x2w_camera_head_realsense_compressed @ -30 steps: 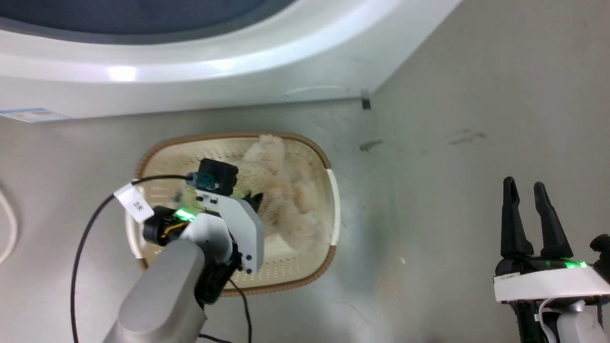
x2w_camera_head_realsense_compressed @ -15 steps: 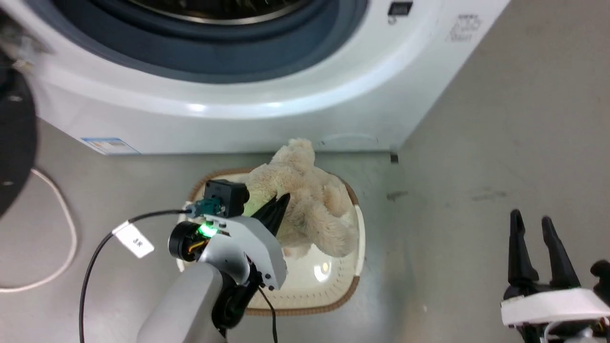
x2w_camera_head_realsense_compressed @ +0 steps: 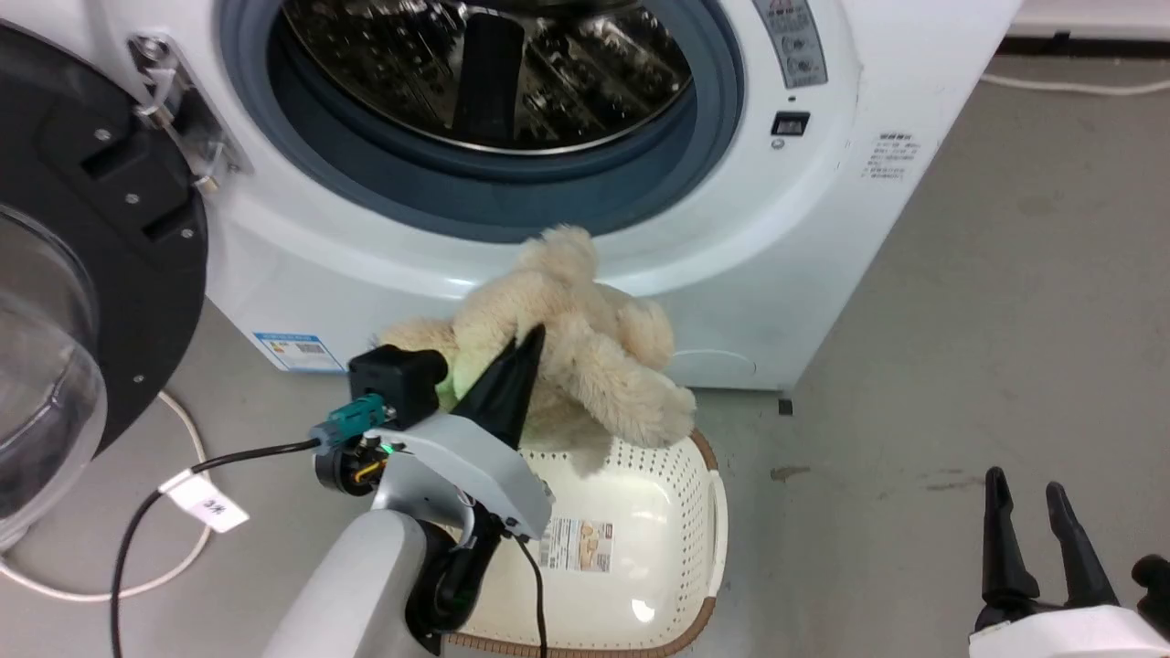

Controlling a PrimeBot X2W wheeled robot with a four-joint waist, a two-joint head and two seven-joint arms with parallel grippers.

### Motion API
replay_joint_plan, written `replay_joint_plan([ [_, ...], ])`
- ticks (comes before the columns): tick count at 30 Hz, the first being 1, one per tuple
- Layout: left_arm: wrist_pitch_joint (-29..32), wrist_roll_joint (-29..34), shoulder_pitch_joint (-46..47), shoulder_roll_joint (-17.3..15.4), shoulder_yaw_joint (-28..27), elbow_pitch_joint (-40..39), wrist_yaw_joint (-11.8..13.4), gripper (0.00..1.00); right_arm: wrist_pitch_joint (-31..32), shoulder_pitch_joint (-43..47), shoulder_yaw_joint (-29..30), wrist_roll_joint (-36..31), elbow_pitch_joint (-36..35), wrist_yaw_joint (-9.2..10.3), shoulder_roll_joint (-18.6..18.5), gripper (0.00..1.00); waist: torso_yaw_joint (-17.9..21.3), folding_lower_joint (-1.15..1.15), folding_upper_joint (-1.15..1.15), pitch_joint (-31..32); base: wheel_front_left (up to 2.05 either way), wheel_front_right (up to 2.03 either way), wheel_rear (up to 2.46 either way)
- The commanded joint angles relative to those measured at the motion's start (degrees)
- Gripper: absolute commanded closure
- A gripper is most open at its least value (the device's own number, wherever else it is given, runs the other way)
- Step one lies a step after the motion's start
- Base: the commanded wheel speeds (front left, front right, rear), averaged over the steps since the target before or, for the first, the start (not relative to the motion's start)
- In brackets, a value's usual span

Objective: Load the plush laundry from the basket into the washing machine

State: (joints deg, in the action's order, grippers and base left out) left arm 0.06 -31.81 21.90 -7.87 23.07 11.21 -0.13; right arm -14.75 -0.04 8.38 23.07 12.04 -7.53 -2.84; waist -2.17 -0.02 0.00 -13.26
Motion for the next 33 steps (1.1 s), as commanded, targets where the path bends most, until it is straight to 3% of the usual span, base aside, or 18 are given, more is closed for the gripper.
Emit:
replay_joint_plan([
  [1, -0.8, -0.06, -0.31, 0.2, -0.38, -0.64, 0.14, 1.0, -0.25, 0.73, 0.12, -0.38, 0.19, 0.04, -0.04, 0.0, -0.11, 0.02, 0.0, 0.54, 0.0, 0.0, 0.0],
  [20, -5.24, 0.4, 13.48, -1.66, -6.28, -0.92, 1.71, 1.0, -0.25, 1.39, 0.57, -0.36, -0.25, 0.04, -0.04, 0.0, 2.22, 0.02, 0.0, -1.87, 0.0, 0.0, 0.0],
  [33, -11.63, 2.31, 28.17, -5.28, -10.02, 6.98, -0.04, 1.0, -0.25, -2.14, 0.1, -0.61, -2.37, 0.04, -0.04, 0.0, 5.45, 0.02, 0.0, -10.31, 0.0, 0.0, 0.0],
])
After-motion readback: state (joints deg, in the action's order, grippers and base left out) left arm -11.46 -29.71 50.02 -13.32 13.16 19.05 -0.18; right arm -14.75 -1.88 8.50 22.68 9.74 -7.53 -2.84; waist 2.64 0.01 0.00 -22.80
